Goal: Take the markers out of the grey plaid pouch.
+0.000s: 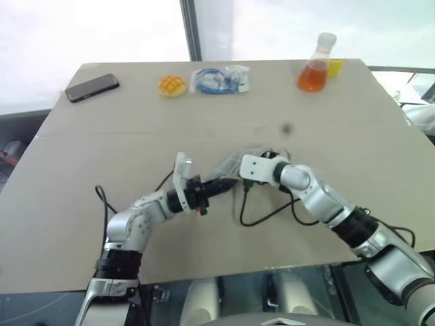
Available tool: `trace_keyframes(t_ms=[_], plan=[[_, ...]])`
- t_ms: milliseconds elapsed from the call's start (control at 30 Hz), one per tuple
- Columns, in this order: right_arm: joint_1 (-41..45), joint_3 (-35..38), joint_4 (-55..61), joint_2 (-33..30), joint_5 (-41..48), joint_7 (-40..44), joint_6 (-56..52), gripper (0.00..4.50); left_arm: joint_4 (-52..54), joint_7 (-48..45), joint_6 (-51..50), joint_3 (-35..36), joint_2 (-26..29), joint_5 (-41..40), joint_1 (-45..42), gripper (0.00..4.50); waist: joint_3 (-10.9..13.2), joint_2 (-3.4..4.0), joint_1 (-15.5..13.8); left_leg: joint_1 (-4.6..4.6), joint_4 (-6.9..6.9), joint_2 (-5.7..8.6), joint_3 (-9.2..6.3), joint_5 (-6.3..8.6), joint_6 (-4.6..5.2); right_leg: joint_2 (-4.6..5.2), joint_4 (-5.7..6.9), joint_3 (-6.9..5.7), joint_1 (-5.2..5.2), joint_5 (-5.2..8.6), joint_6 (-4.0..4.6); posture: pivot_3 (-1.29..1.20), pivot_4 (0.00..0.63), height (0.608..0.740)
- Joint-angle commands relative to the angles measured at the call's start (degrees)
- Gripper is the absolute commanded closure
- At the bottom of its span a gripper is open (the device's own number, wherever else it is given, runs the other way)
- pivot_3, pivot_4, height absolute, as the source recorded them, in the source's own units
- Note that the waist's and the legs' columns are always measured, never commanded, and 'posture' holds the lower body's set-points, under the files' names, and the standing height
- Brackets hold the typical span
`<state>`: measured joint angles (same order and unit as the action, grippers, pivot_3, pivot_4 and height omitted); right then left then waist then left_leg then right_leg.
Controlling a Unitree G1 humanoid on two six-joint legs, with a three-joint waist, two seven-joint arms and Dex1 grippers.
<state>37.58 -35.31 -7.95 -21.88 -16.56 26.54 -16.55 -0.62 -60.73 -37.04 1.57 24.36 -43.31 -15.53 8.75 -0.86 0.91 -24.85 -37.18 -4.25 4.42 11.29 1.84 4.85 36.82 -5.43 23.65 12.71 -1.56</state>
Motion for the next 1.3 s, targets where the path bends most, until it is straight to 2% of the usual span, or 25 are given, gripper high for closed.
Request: trace_keyframes(t_ms=[33,67,100,333,467,700,867,967,1067,1167,1300], plan=[[-2.46,5.69,-0.24,0.57,1.86,-0.78,2.03,3.73,3.87,-0.56,2.83,0.63,-0.76,0.02,-0.84,4.5,0.0,0.0,-0.11,0.01,0.0,-0.01,-0.05,0.0,0.0,0.0,0.0,0.04,0.0,0.0,0.0,0.0,0.15,0.74],[-3.1,6.93,1.05,0.6,2.3,-0.56,1.99,4.03,3.5,-0.18,3.45,0.89,-0.95,0.45,-0.96,4.5,0.0,-0.01,-0.16,0.01,0.0,0.0,-0.06,0.0,0.0,0.02,0.0,0.07,0.0,0.0,0.0,0.0,0.15,0.74],[-3.89,8.11,2.89,0.31,2.51,-0.31,1.66,4.13,2.92,0.26,4.1,1.26,-1.14,0.8,-1.14,4.5,0.0,0.0,-0.18,0.01,0.0,0.01,-0.05,0.0,0.0,0.03,0.0,0.08,0.0,0.0,0.0,0.0,0.15,0.74],[-9.96,15.45,19.35,-1.55,6.56,4.44,-6.24,4.13,-1.55,1.49,6.05,4.02,-1.61,0.98,-2.66,4.5,0.02,0.02,-0.32,-0.02,0.12,0.03,0.02,0.01,0.0,0.04,-0.02,0.15,0.05,0.0,0.0,0.0,0.15,0.74],[-12.25,20.23,30.67,-1.43,14.31,9.32,-19.35,4.13,-3.66,0.09,5.45,4.64,-0.9,0.73,-3.59,4.5,0.05,0.01,-0.33,-0.03,0.16,0.03,0.01,0.01,0.01,0.04,-0.04,0.14,0.07,0.0,0.0,0.0,0.15,0.74],[-13.25,24.28,38.49,-1.87,22.0,11.58,-30.13,4.13,-6.27,-1.72,6.49,4.34,-0.19,2.11,-5.16,4.5,0.06,0.01,-0.34,-0.03,0.18,0.02,-0.01,0.01,0.0,0.06,-0.07,0.12,0.07,0.01,0.01,0.0,0.15,0.74],[-14.16,29.72,44.38,-2.69,29.98,12.84,-36.73,4.13,-8.71,-1.93,9.98,4.03,-0.3,4.85,-6.67,4.5,0.08,0.0,-0.61,-0.07,0.26,0.04,-0.02,0.01,0.01,0.07,-0.16,0.11,0.09,0.01,0.01,0.0,0.15,0.74],[-14.11,34.33,46.66,-1.02,36.52,13.32,-39.85,4.13,-9.31,-2.55,14.94,2.59,-0.24,8.51,-6.67,4.5,0.08,0.01,-0.64,-0.09,0.32,0.05,-0.01,0.01,0.01,0.07,-0.18,0.11,0.11,0.01,0.01,0.0,0.15,0.74],[-14.1,31.34,46.65,-5.18,36.09,13.86,-39.85,4.13,-8.48,-2.33,16.35,2.63,-1.19,8.93,-6.96,4.5,0.09,0.0,-0.64,-0.07,0.37,0.04,-0.03,0.01,0.01,0.06,-0.21,0.08,0.11,0.0,0.01,0.0,0.15,0.74],[-13.56,23.77,43.79,-10.63,30.63,13.45,-35.81,4.13,-6.0,-2.49,14.62,2.95,-1.68,7.01,-7.05,4.5,0.09,-0.01,-0.62,-0.07,0.38,0.05,0.01,0.01,0.01,0.11,-0.25,0.09,0.12,0.01,0.02,0.0,0.15,0.74],[-10.96,18.83,37.66,-10.57,26.69,11.28,-31.66,4.13,-4.03,-3.31,13.58,2.79,-1.38,6.21,-6.61,4.5,0.12,-0.03,-0.39,-0.08,0.38,0.05,0.01,0.01,0.01,0.12,-0.27,0.09,0.15,0.01,0.01,0.0,0.15,0.74]])
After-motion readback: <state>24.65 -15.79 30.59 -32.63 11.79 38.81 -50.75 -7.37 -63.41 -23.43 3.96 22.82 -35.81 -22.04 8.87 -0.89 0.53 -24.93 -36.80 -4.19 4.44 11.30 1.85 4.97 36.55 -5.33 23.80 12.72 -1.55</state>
